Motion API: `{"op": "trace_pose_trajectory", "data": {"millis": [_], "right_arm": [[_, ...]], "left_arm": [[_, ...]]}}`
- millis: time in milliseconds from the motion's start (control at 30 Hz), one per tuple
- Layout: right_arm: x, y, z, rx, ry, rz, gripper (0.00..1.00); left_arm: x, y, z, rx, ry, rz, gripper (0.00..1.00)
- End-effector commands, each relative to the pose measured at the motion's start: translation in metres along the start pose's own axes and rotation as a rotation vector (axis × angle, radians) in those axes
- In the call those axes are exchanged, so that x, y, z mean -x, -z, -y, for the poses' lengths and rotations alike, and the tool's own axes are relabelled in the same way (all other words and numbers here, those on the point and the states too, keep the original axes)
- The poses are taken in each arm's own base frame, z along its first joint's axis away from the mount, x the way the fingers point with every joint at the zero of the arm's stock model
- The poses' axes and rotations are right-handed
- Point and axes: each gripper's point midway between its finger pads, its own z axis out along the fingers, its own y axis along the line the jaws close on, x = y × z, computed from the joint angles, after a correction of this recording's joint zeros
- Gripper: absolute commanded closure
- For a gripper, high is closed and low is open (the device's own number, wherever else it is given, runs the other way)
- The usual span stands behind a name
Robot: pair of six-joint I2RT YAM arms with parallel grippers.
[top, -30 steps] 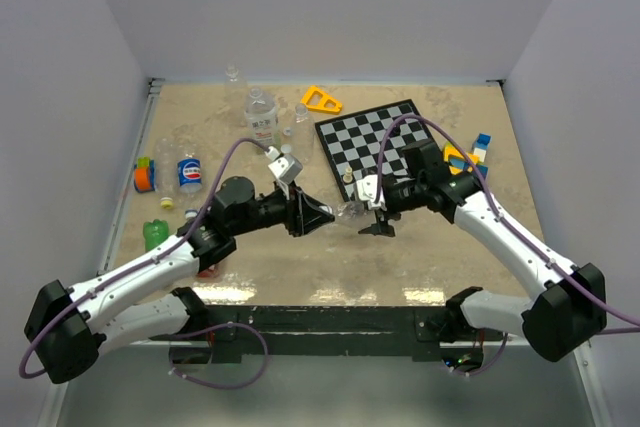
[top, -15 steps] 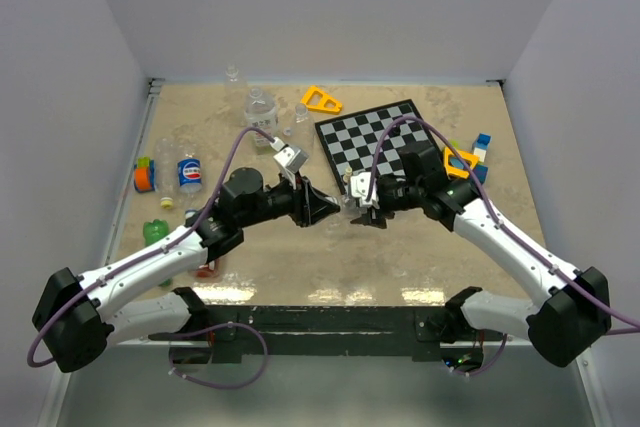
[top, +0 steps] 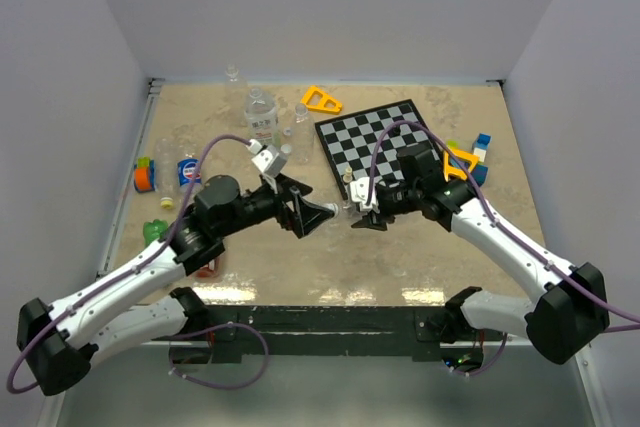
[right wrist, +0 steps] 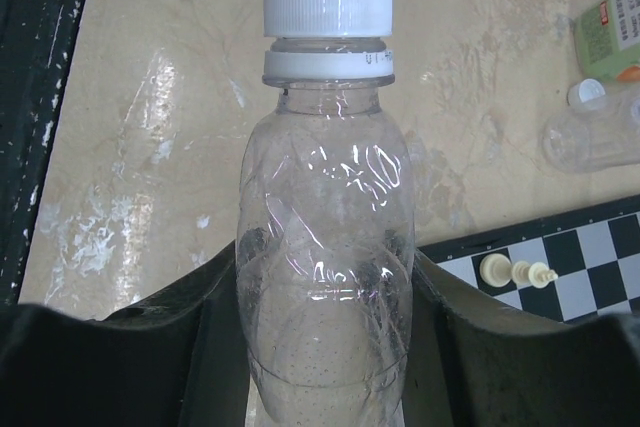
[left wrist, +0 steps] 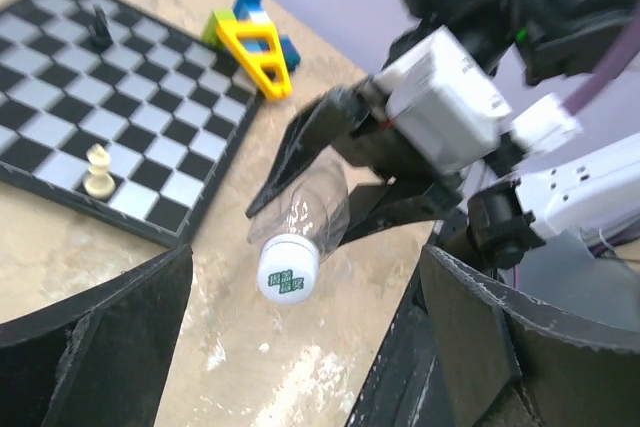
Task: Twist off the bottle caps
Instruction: Unscrew the bottle cap from the plastic bottle.
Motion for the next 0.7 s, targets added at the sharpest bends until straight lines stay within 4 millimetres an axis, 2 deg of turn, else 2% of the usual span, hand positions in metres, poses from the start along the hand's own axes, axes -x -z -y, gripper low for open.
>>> {"op": "trace_pose_trajectory", "data": {"millis": [0,133,233,333,433,600,667], "right_arm": [[0.006,0.007,-0.004,-0.003,0.041,0.017,0.82],[0.008,0.013,-0.002,-0.022,0.058,0.02,0.83],[0.012,0.016,-0.004,-0.029,0.084,0.031,0.83],[0.011,0.015,-0.004,-0.032,0.089,0.028,0.83],[0.007,0.014,-0.004,-0.029,0.082,0.02,0.83],[0.006,0.013,-0.005,-0.023,0.081,0.02,0.83],[0.005,0.013,-0.005,-0.025,0.081,0.016,0.83]], "left_arm": [[0.049,0.033,0.009,0.045,-0.134,0.163,0.0],[0.049,0.053,0.018,0.003,-0.255,0.184,0.0],[0.042,0.057,0.016,0.006,-0.338,0.133,0.0],[0.038,0.055,0.018,-0.026,-0.4,0.104,0.0],[0.025,0.048,0.024,-0.103,-0.467,0.048,0.09],[0.01,0.04,0.03,-0.202,-0.537,0.033,0.1],[0.013,0.039,0.036,-0.237,-0.582,0.067,0.1]]}}
